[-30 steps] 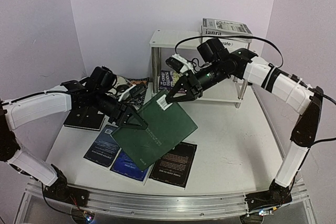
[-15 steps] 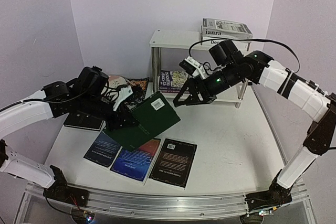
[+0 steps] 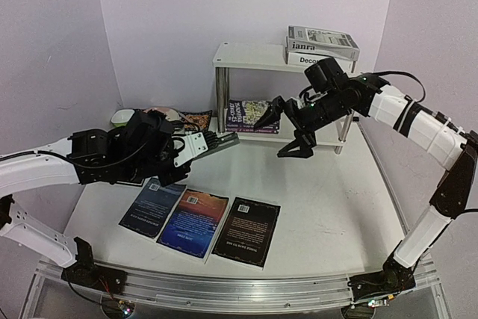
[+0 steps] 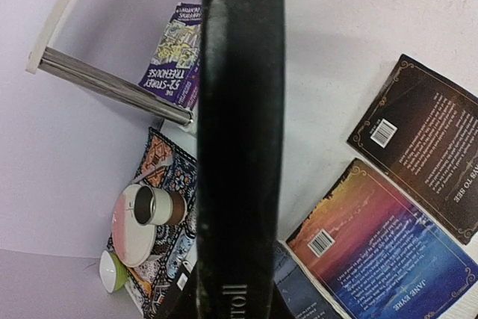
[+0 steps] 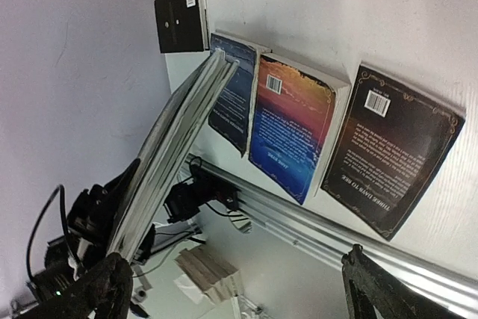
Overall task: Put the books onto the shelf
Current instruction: Pass from the left arm to the right
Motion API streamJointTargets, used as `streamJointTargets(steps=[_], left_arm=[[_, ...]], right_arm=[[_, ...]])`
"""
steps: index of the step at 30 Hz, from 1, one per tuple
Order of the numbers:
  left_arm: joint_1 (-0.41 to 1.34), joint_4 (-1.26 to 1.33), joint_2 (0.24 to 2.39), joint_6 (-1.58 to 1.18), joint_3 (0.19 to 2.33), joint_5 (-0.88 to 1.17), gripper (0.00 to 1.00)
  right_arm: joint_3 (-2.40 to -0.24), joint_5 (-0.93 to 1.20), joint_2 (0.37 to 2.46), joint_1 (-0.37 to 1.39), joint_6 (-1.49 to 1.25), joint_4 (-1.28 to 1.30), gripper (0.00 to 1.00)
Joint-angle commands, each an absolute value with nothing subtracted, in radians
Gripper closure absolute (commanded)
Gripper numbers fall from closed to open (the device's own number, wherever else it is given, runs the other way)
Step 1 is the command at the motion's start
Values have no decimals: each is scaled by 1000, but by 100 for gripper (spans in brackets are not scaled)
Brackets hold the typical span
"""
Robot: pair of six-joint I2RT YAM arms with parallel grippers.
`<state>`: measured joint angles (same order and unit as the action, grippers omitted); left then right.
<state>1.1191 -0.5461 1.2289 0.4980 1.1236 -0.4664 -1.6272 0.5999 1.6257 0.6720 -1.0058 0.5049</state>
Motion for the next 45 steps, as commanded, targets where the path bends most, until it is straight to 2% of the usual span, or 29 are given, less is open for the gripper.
streamJointTargets(steps=[1, 6, 10, 20, 25, 29, 36, 39, 42, 43, 45], left_arm=[[1160, -330, 1243, 572, 1153, -575, 100], [1174, -289, 1262, 566, 1158, -566, 100], [1186, -251, 1277, 574, 1160, -562, 100], [1197, -232, 1330, 624, 1196, -558, 97], [1197, -227, 1345, 644, 1210, -553, 96], [1196, -224, 1347, 612, 1206, -536, 95], [1197, -222, 1345, 588, 1208, -528, 94], [1197, -221, 1342, 586, 1205, -528, 93], [1197, -221, 1340, 583, 1207, -528, 92], [1197, -221, 1337, 578, 1209, -526, 89], [1197, -222, 1331, 558, 1208, -516, 80]], right_arm=[[-1630, 646, 1633, 676, -1292, 466, 2], [-1527, 603, 1593, 676, -1539, 293, 3], [-1408, 592, 1579, 679, -1796, 85, 11], [-1453, 575, 1593, 685, -1844, 79, 44], [-1429, 570, 1580, 688, -1869, 80, 46], [-1413, 578, 1576, 689, -1866, 78, 57], [-1394, 558, 1567, 696, -1882, 64, 57], [-1394, 560, 1577, 699, -1885, 48, 69], [-1395, 559, 1583, 706, -1895, 28, 90], [-1396, 558, 1584, 706, -1895, 26, 97], [-1392, 547, 1578, 706, -1890, 24, 100]])
